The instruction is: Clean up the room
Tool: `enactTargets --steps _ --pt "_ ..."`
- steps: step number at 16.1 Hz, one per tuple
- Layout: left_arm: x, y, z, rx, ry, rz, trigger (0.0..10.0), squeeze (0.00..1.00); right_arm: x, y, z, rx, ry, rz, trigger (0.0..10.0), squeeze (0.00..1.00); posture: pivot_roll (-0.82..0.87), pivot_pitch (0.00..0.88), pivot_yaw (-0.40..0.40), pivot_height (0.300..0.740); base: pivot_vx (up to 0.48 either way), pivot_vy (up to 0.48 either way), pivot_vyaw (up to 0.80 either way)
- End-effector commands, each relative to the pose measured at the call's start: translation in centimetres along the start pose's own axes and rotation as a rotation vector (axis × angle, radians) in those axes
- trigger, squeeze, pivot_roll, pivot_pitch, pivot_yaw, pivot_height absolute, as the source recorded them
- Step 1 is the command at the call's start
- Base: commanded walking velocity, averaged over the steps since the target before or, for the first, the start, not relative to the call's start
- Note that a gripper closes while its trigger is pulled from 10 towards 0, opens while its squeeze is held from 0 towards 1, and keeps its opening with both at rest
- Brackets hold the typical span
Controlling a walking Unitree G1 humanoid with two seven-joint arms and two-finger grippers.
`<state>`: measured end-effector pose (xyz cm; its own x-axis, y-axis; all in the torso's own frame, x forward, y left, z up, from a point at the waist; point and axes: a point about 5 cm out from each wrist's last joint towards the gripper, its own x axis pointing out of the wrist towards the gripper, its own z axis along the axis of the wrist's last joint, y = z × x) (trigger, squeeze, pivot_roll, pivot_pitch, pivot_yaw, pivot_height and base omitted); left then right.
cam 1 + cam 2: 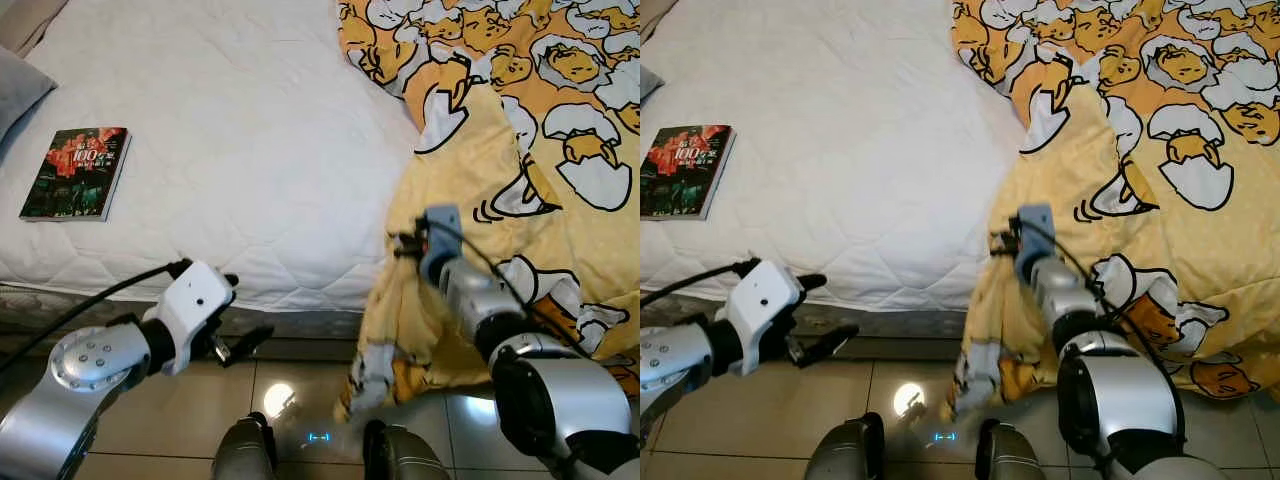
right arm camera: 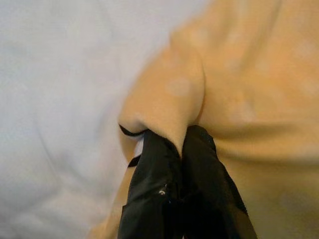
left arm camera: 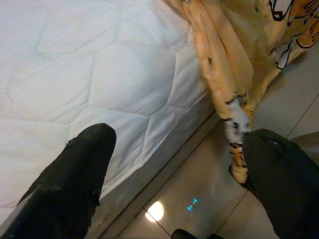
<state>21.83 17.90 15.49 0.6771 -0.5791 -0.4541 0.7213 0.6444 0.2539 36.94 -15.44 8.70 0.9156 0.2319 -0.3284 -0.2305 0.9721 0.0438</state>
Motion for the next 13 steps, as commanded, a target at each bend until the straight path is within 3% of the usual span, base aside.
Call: enactTargets --steps 1,3,4,6,8,9,11,13 --pt "0.0 -0.1 -0.4 -0.01 0.013 0.002 10.0 0.0 0.1 -0.3 1.9 0.006 -0.09 0.013 0.0 0.0 0.23 0.228 0.014 0.74 0.0 0.0 0.0" --pt "0.1 0.0 -0.5 -0.01 0.01 0.006 10.0 0.0 0.0 -0.6 4.2 0.044 -0.193 0.054 0.0 0.0 0.22 0.217 0.015 0.74 0.0 0.0 0.0" --pt "0.2 0.0 -0.5 -0.009 0.008 0.008 10.0 0.0 0.0 -0.3 4.3 0.057 -0.193 0.093 0.0 0.0 0.21 0.215 0.011 0.74 0.0 0.0 0.0" --pt "0.4 -0.2 -0.6 -0.014 0.003 0.005 10.0 0.0 -0.3 1.6 0.9 -0.042 -0.065 0.264 0.0 0.0 0.2 0.207 0.005 0.74 0.0 0.0 0.0" --pt "0.4 -0.7 -0.6 -0.02 0.0 -0.002 10.0 0.0 -1.6 3.4 -3.1 -0.067 0.015 0.433 0.0 0.0 0.2 0.198 0.006 0.74 0.0 0.0 0.0" --pt "0.4 -0.7 -0.6 -0.021 -0.001 -0.003 10.0 0.0 -1.8 3.7 -3.6 -0.065 0.023 0.464 0.0 0.0 0.2 0.198 0.006 0.74 0.0 0.0 0.0" --pt "0.2 -0.8 -0.8 -0.019 0.007 -0.017 10.0 0.0 -4.6 5.8 -6.6 -0.1 0.116 0.817 0.0 0.0 0.2 0.196 0.007 0.74 0.0 0.0 0.0" --pt "0.2 -0.7 -0.8 -0.018 0.009 -0.017 10.0 0.0 -6.5 6.3 -7.0 -0.104 0.153 0.996 0.0 0.0 0.2 0.194 0.007 0.74 0.0 0.0 0.0"
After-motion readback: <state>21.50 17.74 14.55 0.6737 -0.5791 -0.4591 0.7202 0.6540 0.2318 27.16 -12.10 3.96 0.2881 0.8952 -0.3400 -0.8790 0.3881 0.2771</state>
